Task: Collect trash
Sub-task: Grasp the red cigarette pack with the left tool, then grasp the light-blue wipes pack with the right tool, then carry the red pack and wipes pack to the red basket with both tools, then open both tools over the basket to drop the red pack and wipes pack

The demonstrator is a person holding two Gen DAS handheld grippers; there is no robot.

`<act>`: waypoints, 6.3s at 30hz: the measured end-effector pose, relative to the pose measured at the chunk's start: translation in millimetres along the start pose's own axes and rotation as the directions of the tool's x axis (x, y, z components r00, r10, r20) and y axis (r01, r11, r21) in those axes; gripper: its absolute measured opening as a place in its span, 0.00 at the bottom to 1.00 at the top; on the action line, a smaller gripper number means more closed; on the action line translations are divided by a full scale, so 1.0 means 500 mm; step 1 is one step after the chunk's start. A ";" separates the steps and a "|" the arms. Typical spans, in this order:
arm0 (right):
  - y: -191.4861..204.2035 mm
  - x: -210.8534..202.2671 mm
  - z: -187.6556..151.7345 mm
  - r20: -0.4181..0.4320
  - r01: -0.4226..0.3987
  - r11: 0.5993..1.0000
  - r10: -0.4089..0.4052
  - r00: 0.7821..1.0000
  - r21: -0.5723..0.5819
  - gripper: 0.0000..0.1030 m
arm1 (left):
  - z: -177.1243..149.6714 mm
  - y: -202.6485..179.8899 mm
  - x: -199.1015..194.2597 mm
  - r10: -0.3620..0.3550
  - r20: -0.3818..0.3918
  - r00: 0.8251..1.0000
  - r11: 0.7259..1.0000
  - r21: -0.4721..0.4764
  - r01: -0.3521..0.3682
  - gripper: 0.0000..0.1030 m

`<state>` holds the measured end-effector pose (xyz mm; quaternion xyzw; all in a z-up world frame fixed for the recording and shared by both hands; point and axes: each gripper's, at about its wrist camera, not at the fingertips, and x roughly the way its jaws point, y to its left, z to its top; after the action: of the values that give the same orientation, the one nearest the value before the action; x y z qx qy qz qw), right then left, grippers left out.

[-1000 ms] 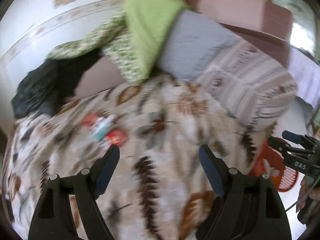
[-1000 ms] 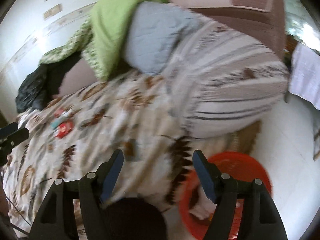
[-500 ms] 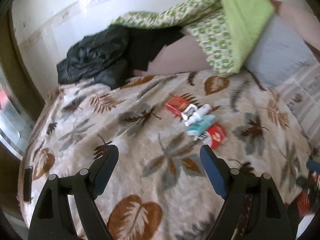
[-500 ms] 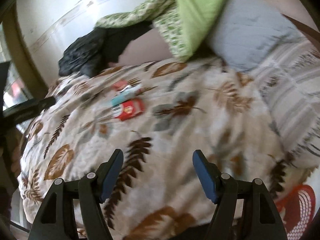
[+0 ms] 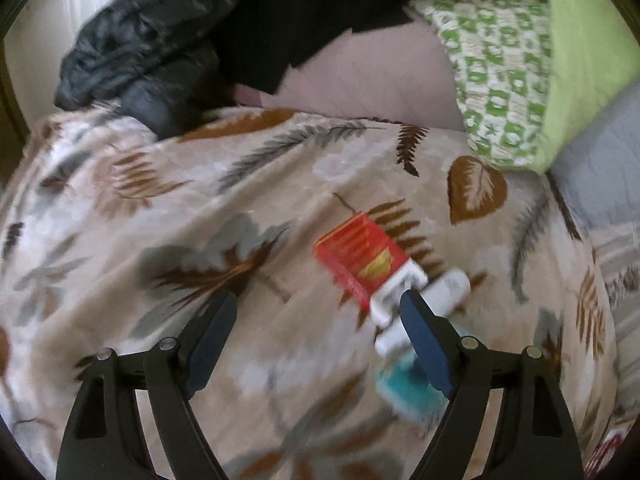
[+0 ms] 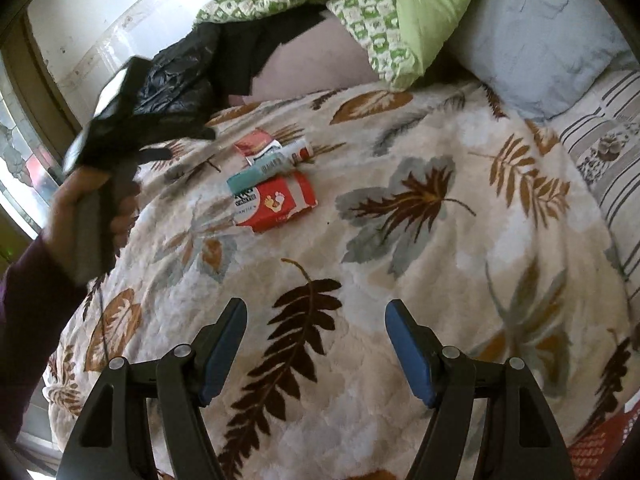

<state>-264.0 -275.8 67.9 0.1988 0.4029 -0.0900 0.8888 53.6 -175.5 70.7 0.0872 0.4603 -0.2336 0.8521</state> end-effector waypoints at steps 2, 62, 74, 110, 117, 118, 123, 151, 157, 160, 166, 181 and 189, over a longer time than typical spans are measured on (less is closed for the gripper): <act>-0.003 0.010 0.001 -0.006 -0.008 1.000 0.008 1.000 0.002 0.73 | 0.016 -0.005 0.043 -0.012 -0.024 1.000 1.000 -0.026 0.011 0.80; 0.125 0.391 0.265 -0.154 -0.162 0.980 0.178 0.972 0.114 0.18 | -0.317 0.140 -0.095 0.098 -0.017 0.995 0.994 -0.048 -0.099 0.70; 0.147 0.180 0.191 -0.073 -0.189 0.981 0.186 0.980 -0.050 0.17 | -0.328 0.140 -0.217 0.135 0.067 0.989 0.990 -0.041 -0.133 0.65; -0.166 -0.326 -0.196 0.115 0.196 0.966 -0.217 0.969 0.171 0.17 | -0.415 -0.195 -0.494 -0.053 0.238 0.970 0.957 0.289 -0.019 0.66; -0.195 -0.348 -0.217 0.121 0.201 0.953 -0.232 0.965 0.227 0.17 | -0.427 -0.227 -0.497 -0.087 0.225 0.970 0.948 0.319 0.011 0.66; -0.195 -0.349 -0.218 0.121 0.193 0.953 -0.225 0.967 0.232 0.17 | -0.428 -0.233 -0.496 -0.095 0.218 0.971 0.946 0.323 0.020 0.66; -0.186 -0.364 -0.230 0.134 0.189 0.953 -0.224 0.965 0.236 0.17 | -0.440 -0.258 -0.503 -0.117 0.224 0.967 0.934 0.356 0.031 0.66; -0.194 -0.394 -0.241 0.141 0.250 0.943 -0.285 0.948 0.221 0.17 | -0.442 -0.368 -0.518 -0.169 0.213 0.962 0.885 0.462 0.054 0.66; -0.261 -0.430 -0.290 0.121 0.297 0.898 -0.351 0.929 0.323 0.17 | -0.460 -0.486 -0.516 -0.272 0.146 0.951 0.813 0.563 0.146 0.66; -0.304 -0.446 -0.321 0.102 0.322 0.868 -0.385 0.917 0.379 0.17 | -0.477 -0.562 -0.516 -0.325 0.109 0.939 0.762 0.619 0.191 0.66; -0.375 -0.465 -0.375 0.060 0.350 0.814 -0.423 0.904 0.464 0.17 | -0.522 -0.719 -0.502 -0.427 -0.028 0.904 0.638 0.699 0.323 0.66; -0.488 -0.465 -0.412 0.037 0.370 0.762 -0.457 0.889 0.531 0.57 | -0.568 -0.910 -0.381 -0.533 -0.337 0.777 0.524 0.590 0.615 0.75; -0.480 -0.460 -0.400 0.030 0.377 0.754 -0.464 0.885 0.537 0.57 | -0.533 -0.839 -0.387 -0.467 -0.232 0.853 0.616 0.607 0.502 0.76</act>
<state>-628.3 -407.9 54.1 0.3261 0.3249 -0.4084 0.7882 -435.6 -384.5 108.9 0.2545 0.3783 -0.5963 0.6607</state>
